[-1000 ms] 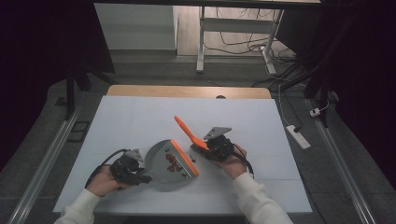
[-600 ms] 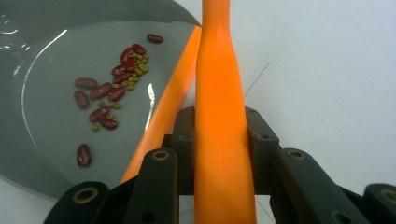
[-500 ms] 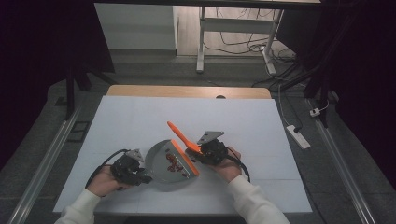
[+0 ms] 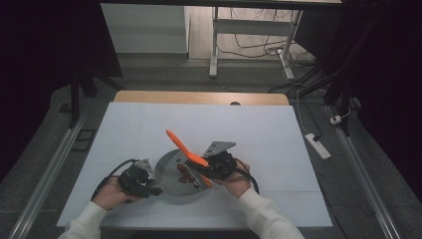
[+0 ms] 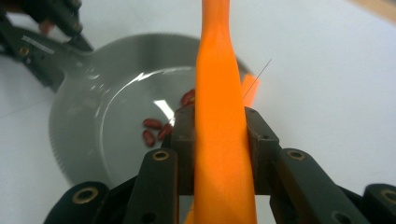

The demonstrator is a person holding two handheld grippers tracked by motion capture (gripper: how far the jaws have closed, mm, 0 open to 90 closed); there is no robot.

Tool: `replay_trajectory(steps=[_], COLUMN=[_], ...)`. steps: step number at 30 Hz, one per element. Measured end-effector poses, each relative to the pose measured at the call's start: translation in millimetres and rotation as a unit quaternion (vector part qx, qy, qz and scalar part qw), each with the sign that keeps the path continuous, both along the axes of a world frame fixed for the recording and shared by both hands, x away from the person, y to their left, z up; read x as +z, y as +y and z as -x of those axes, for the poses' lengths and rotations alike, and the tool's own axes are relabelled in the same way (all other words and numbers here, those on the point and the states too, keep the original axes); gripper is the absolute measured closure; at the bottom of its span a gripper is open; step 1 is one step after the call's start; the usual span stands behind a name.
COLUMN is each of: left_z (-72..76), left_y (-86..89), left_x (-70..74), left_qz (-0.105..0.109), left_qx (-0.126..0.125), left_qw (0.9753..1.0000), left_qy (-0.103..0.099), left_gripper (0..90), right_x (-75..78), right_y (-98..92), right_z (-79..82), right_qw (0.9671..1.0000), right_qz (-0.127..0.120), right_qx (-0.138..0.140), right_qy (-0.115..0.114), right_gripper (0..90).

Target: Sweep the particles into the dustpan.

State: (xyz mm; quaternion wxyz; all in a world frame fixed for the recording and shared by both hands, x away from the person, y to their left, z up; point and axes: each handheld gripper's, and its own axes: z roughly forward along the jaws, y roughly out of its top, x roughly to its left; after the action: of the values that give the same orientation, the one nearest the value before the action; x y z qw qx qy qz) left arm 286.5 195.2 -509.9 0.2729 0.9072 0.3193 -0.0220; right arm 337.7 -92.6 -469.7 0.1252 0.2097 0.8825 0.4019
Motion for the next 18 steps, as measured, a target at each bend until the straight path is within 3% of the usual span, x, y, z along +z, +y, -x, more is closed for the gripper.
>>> replay_trajectory(steps=[5,9,11,18], left_z=[0.2,0.1,0.2,1.1], left_y=[0.0,0.3,0.9,1.2], left_x=[0.1,0.1,0.4,0.9], left_qz=[-0.001,-0.001,-0.001,-0.002], left_qx=[0.0,-0.001,-0.001,0.0], left_qw=[1.0,1.0,1.0,1.0], left_qy=[-0.001,-0.001,0.0,0.0], left_gripper=[61.6,61.6,61.6,61.6], right_x=[1.5,-8.6,-14.2,-18.5], right_y=[-19.0,-28.9,-30.7,-25.9], right_z=[-10.4,-15.6,-15.2,-7.0], right_qw=[0.9987,0.9969,0.996,0.9965], right_qz=[0.011,0.028,0.043,0.045], right_qx=[-0.047,-0.074,-0.078,-0.07], right_qy=[-0.012,0.004,0.007,0.014], right_gripper=[69.7,69.7,69.7,69.7])
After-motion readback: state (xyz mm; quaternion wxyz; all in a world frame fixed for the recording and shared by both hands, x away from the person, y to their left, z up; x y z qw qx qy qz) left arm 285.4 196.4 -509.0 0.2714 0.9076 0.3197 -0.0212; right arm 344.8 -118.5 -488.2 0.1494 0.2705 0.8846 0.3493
